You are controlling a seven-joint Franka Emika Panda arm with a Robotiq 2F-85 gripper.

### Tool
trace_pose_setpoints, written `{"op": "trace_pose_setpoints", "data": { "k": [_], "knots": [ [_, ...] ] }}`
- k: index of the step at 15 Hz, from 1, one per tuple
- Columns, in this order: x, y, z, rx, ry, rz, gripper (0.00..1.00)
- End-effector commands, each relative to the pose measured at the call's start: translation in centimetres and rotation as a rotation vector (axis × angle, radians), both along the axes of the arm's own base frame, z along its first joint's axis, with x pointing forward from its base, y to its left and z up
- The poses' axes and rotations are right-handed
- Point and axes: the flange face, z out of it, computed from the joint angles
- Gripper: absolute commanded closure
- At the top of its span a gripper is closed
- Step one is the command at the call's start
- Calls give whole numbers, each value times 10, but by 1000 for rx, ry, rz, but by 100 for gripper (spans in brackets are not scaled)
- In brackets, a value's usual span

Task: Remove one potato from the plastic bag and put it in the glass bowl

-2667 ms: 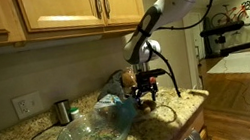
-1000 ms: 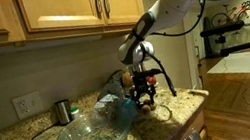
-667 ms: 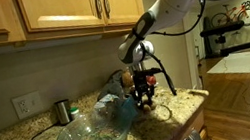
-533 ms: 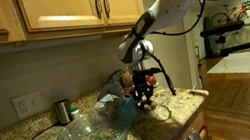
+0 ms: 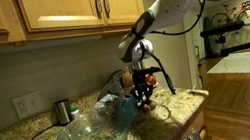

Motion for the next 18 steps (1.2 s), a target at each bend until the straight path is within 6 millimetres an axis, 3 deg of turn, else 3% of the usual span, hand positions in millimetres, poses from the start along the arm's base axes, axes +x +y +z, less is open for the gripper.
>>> {"op": "trace_pose_setpoints", "data": {
  "k": [1,6,11,12,13,18],
  "knots": [
    [0,-5,-11,26,23,-17,32],
    [1,-5,-21,30,38,-15,2],
    [2,-6,-24,30,43,-13,0],
    [2,-6,-24,29,43,-12,25],
    [3,-6,-24,27,42,-10,26],
    [4,-5,-23,25,38,-4,61]
  ]
}}
